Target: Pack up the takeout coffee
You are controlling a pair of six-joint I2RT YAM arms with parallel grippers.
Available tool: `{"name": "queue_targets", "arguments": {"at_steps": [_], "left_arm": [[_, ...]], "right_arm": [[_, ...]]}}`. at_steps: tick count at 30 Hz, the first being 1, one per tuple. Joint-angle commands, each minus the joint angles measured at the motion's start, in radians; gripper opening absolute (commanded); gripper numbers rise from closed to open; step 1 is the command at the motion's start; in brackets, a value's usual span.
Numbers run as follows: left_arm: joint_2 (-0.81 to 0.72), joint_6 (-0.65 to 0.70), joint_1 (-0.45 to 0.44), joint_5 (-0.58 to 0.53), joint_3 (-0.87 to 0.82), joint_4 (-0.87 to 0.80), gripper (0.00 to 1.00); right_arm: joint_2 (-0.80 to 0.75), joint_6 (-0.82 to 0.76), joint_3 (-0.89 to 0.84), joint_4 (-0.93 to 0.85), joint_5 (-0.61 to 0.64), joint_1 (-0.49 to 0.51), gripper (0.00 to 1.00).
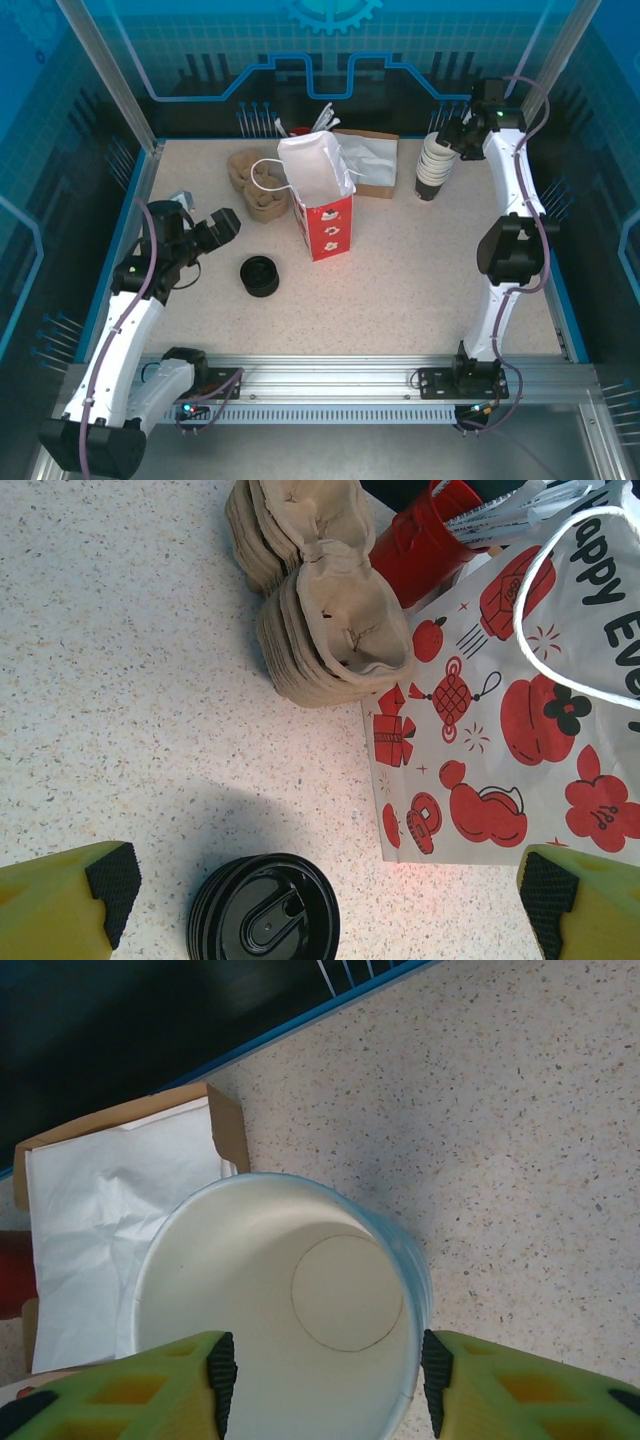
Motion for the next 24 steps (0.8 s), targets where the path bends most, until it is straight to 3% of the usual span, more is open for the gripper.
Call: {"name": "queue_targets", "arguments": {"at_steps": [1,9,24], "left_arm": [[0.000,0.007,-0.007,0.017,0.030,-0.007,0.99],[-0.003,0.007,-0.007,0.014,0.022,-0.012,0.99],[0.000,0.005,-0.007,0.006,0.015,-0.006,0.99]], "right_arm": [[0.020,-0.015,0.034,-0.032,0.028,0.014,0.55],[0.025,-0.020,0.019,-0.031,0.052,0.014,0.53],[0.040,-0.026,0.015,-0.037,0.083,0.013,0.37]]}}
